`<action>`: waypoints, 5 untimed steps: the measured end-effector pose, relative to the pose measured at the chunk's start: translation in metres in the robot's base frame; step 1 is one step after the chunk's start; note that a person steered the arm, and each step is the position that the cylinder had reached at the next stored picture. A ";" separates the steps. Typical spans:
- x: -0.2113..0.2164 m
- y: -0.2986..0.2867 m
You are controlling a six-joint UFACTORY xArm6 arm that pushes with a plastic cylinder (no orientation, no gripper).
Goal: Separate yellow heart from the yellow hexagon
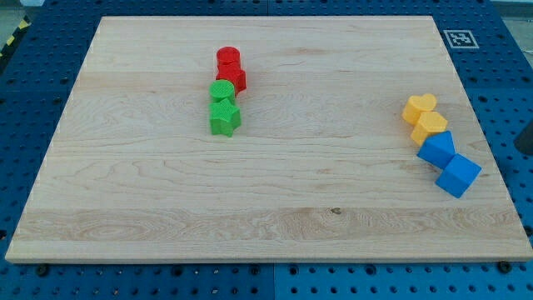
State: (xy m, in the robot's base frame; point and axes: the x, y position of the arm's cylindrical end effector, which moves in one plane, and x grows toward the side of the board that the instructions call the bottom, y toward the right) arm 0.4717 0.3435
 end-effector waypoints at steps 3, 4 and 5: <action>-0.043 -0.035; -0.045 -0.089; -0.051 -0.104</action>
State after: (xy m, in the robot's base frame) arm 0.4210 0.2391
